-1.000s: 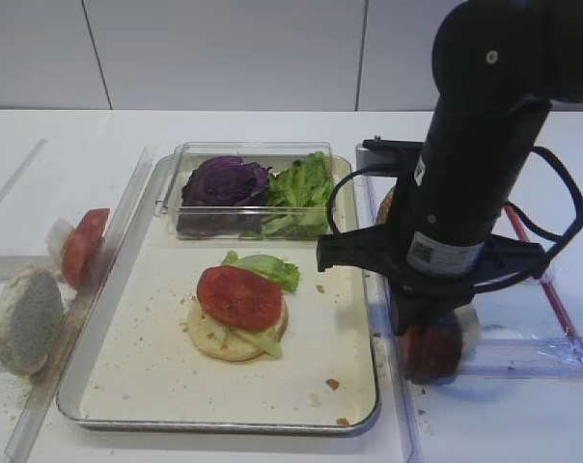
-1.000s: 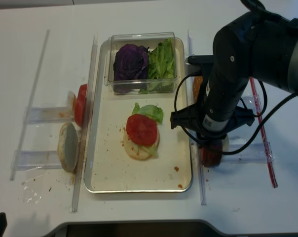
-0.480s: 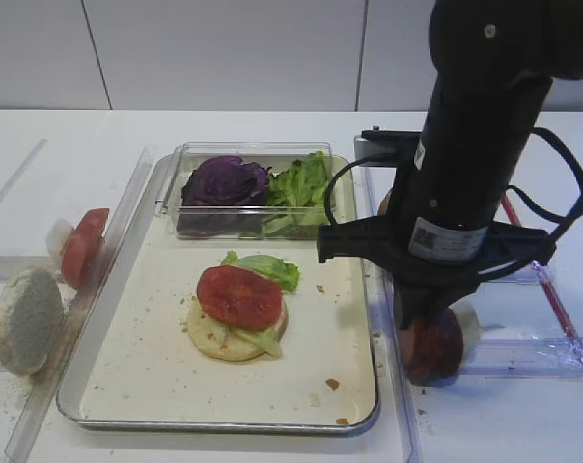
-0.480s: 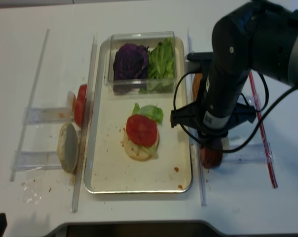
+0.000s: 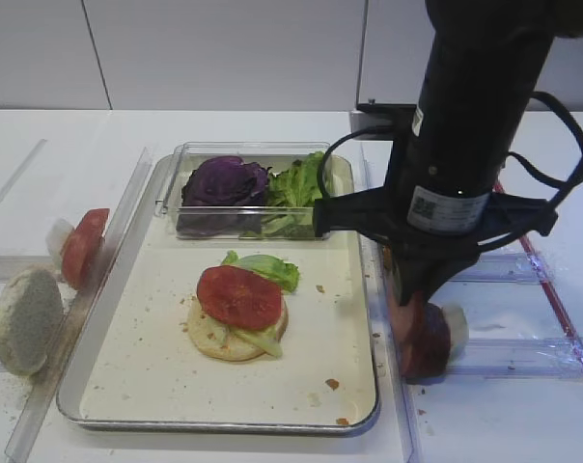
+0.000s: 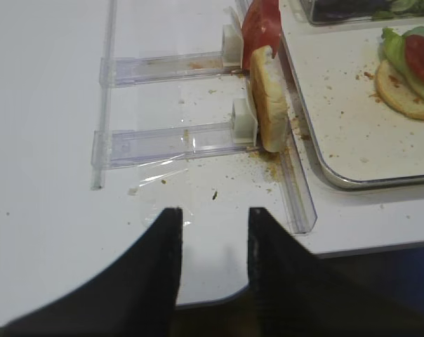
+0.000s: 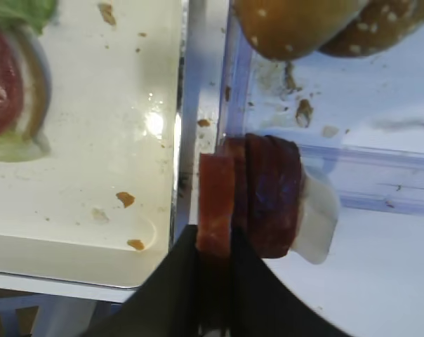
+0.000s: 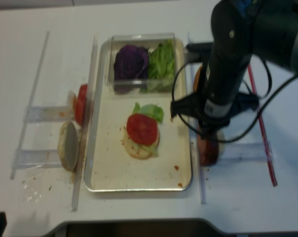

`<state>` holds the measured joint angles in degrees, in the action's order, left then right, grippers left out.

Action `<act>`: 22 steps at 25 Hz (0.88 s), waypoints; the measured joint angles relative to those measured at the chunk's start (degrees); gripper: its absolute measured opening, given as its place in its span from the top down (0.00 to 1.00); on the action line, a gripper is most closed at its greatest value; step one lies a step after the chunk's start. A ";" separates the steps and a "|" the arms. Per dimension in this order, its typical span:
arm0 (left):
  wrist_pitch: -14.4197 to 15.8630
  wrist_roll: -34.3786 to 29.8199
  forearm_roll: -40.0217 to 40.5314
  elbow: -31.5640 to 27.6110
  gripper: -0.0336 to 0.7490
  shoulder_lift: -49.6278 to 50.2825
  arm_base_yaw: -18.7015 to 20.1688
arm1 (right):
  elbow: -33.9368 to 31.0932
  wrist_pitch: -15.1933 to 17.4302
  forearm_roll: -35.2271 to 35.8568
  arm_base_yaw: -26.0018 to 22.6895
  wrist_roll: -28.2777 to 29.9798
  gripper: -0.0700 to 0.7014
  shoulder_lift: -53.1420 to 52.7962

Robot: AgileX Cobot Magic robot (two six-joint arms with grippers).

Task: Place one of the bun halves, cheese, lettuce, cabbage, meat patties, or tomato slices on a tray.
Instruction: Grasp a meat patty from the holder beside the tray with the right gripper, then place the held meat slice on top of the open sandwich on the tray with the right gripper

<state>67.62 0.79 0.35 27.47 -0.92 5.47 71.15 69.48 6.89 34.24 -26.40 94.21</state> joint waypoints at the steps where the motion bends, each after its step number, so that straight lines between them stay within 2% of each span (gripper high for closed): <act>1: 0.00 0.00 0.00 0.00 0.67 0.00 0.00 | 0.59 0.14 -0.11 0.00 0.00 0.77 0.00; 13: 0.00 0.00 0.00 0.00 0.67 0.00 0.00 | 6.62 0.48 0.31 0.00 1.49 0.77 0.10; 19: 0.00 0.00 0.00 0.00 0.67 0.00 0.00 | 6.75 0.69 5.07 0.00 4.65 0.78 0.10; 22: 0.00 0.00 -0.35 0.00 0.67 0.00 0.00 | 6.75 -0.76 7.55 0.00 6.11 0.78 0.10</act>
<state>67.62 0.79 0.00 27.47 -0.92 5.47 77.91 68.73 14.44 34.24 -20.29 94.30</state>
